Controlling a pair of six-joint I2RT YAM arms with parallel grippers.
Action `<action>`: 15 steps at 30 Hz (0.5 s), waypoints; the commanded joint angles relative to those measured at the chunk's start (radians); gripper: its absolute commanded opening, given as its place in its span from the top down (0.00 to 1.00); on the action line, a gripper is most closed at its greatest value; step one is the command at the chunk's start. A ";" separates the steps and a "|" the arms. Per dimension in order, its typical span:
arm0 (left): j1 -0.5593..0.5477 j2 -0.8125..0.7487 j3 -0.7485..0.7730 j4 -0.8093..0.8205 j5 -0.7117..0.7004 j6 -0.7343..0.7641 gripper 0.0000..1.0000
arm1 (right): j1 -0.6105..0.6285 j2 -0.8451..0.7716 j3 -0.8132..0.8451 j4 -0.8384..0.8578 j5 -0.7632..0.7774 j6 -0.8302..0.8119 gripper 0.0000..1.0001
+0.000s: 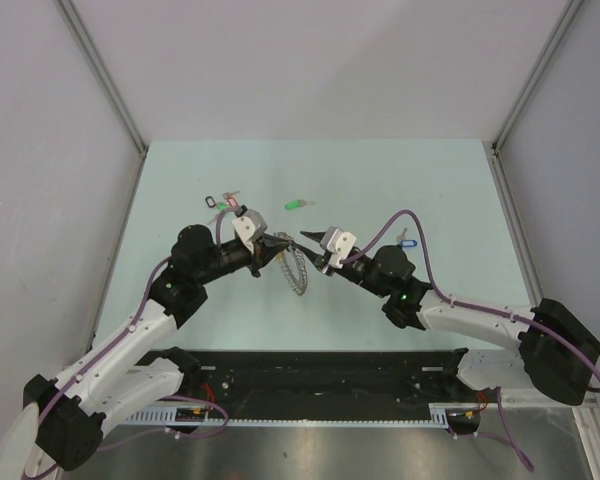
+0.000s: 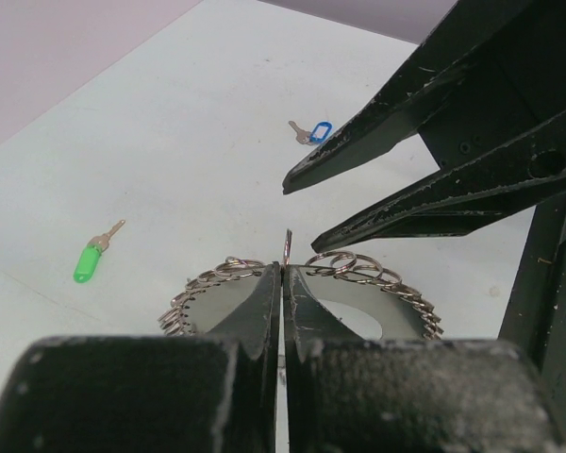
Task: Put the keys on the keyring
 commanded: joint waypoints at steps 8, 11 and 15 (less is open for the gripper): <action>-0.011 -0.024 0.044 0.050 0.000 -0.013 0.99 | 0.009 0.042 0.000 0.104 0.021 -0.005 0.71; -0.014 -0.021 0.044 0.049 0.011 -0.010 1.00 | 0.009 0.051 0.000 0.116 0.024 0.001 0.72; -0.018 -0.018 0.045 0.046 0.017 -0.005 0.99 | 0.011 0.063 0.000 0.133 0.027 0.009 0.73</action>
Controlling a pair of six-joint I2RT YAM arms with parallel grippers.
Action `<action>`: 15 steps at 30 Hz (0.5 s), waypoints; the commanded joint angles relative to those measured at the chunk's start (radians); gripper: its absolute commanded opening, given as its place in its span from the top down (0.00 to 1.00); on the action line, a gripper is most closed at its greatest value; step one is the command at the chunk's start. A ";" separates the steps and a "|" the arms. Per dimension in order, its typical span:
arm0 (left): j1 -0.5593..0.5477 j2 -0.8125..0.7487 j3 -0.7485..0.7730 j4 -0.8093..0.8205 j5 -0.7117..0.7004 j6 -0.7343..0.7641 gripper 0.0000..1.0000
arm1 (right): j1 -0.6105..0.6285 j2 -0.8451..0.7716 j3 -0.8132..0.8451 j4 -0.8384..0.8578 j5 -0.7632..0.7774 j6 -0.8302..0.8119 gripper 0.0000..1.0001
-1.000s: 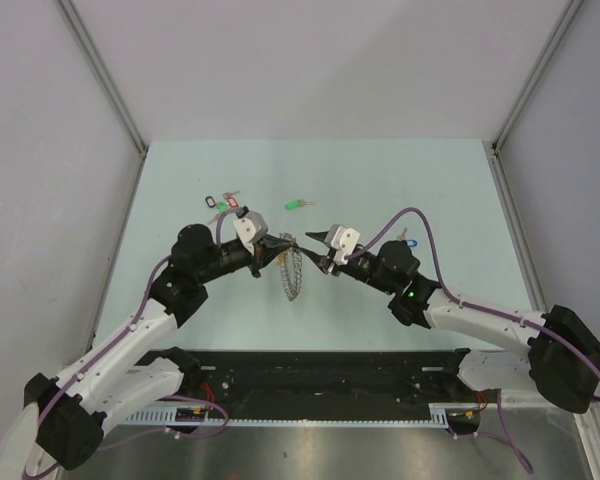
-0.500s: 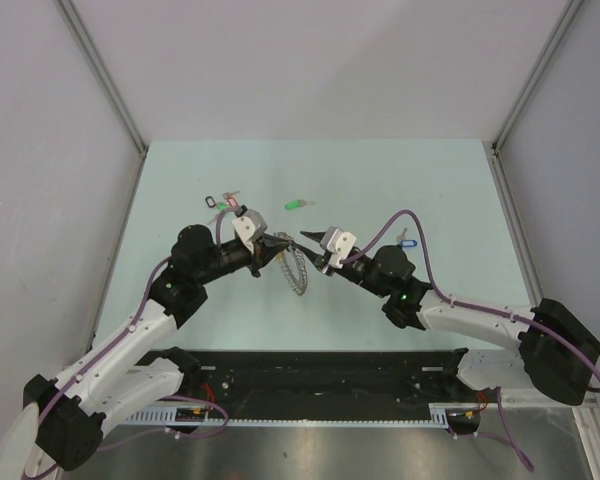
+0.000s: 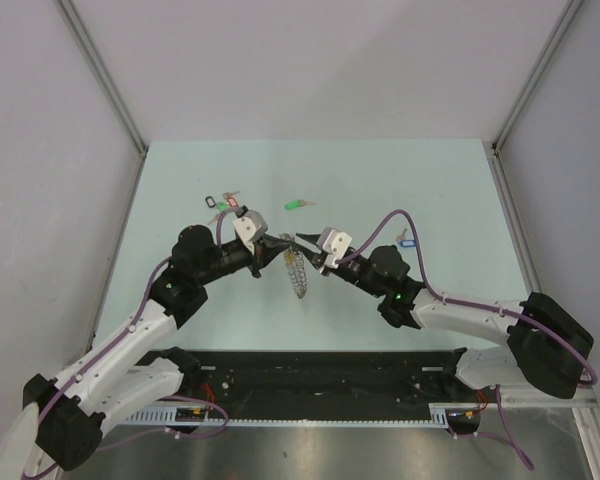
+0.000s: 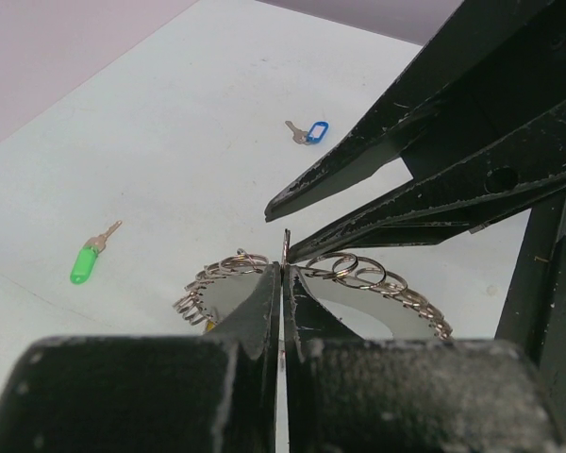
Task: Put the keys on the keyring
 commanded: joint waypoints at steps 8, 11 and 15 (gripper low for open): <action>-0.024 -0.014 0.047 0.039 0.003 0.001 1.00 | 0.014 0.017 0.000 0.084 0.057 0.001 0.80; -0.028 -0.016 0.047 0.040 0.000 0.002 1.00 | 0.023 0.028 -0.001 0.092 0.083 -0.018 0.85; -0.033 -0.016 0.045 0.039 -0.008 0.002 1.00 | 0.052 0.043 0.000 0.112 0.160 -0.064 0.93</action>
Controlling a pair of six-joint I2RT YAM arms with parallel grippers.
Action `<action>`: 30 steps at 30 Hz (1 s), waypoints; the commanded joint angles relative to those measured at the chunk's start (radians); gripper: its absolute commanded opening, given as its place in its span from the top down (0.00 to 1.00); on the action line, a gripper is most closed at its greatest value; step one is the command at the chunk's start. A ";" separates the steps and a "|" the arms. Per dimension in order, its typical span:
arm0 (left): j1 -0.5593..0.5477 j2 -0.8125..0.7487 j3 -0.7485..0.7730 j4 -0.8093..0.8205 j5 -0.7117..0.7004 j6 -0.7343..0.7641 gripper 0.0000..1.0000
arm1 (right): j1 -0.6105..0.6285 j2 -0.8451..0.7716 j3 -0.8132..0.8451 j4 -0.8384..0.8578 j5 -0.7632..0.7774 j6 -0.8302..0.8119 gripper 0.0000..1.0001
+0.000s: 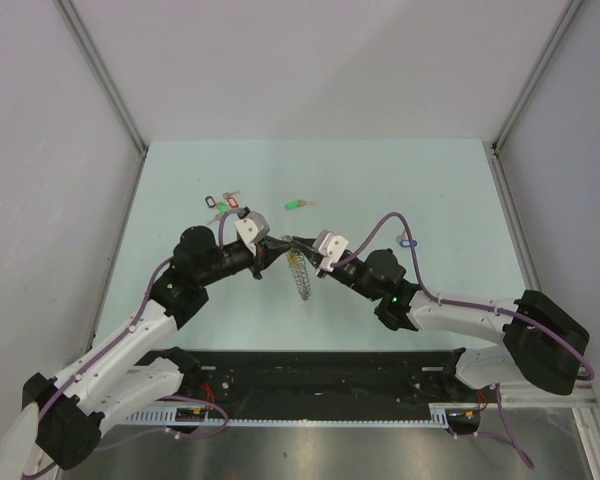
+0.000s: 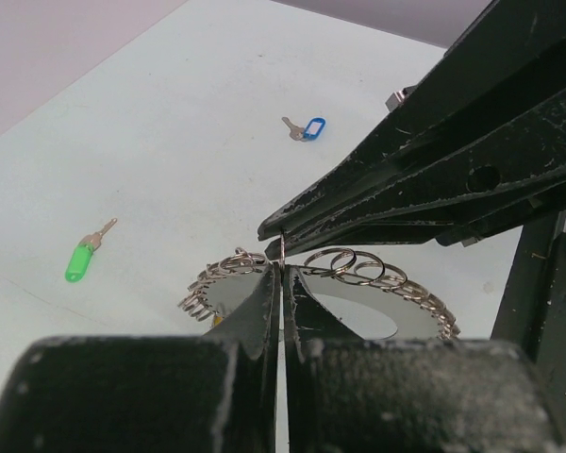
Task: Put the keys on the keyring
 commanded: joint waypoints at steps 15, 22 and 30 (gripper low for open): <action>-0.017 -0.105 0.007 0.003 -0.074 0.164 0.47 | 0.048 -0.045 -0.029 0.092 0.154 -0.072 1.00; -0.014 -0.097 0.004 -0.009 0.021 0.199 0.47 | 0.009 -0.091 -0.055 0.080 0.063 -0.041 1.00; -0.016 -0.065 0.004 -0.011 0.092 0.202 0.57 | -0.024 -0.138 -0.072 0.051 -0.058 -0.032 1.00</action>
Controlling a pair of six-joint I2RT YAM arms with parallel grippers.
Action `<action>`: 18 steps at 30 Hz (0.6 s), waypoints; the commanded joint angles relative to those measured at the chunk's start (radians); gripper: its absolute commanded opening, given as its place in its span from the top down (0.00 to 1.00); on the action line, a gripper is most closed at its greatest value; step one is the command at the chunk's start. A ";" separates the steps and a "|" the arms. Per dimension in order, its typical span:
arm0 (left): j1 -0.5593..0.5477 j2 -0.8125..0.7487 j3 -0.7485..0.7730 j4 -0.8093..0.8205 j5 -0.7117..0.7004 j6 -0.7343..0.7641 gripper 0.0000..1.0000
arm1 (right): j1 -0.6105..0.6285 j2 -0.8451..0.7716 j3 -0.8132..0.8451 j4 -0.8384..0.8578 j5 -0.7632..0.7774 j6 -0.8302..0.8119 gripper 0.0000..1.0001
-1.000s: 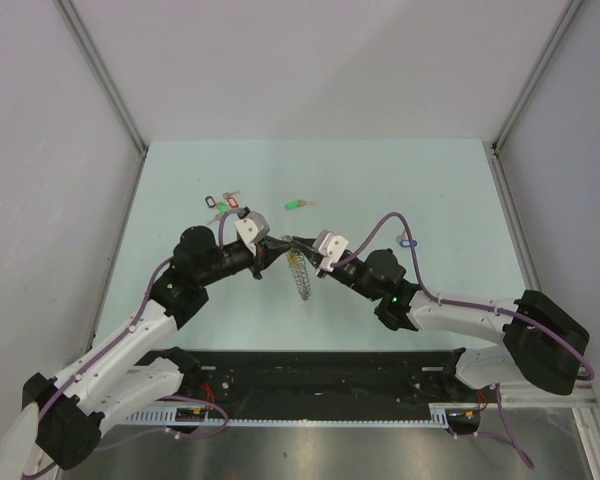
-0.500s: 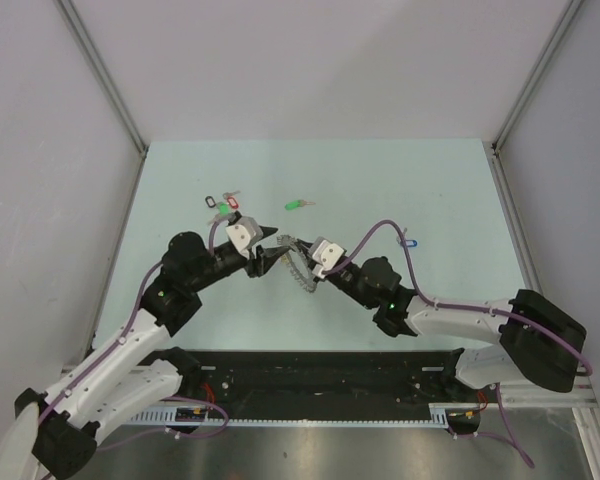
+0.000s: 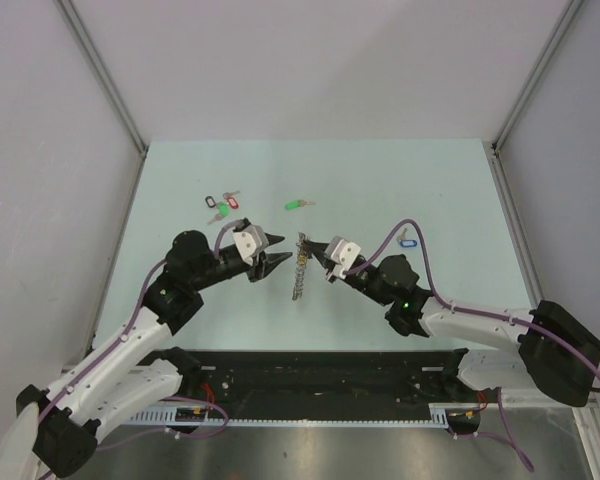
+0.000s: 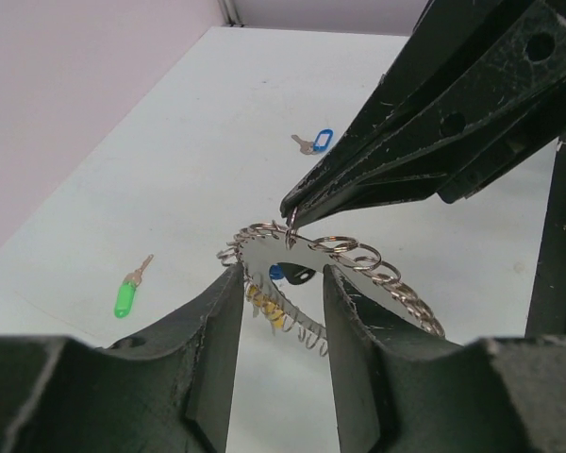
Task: Put the keys on the keyring
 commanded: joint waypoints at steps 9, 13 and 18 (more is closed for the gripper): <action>-0.006 0.018 -0.003 0.029 0.065 0.036 0.64 | -0.025 -0.089 0.006 0.005 -0.146 0.009 1.00; -0.004 0.020 -0.006 0.040 0.087 0.038 0.66 | -0.025 -0.088 0.006 0.005 -0.152 0.006 1.00; -0.004 0.032 -0.009 0.058 0.120 0.021 0.68 | -0.024 -0.083 0.009 0.003 -0.160 0.007 1.00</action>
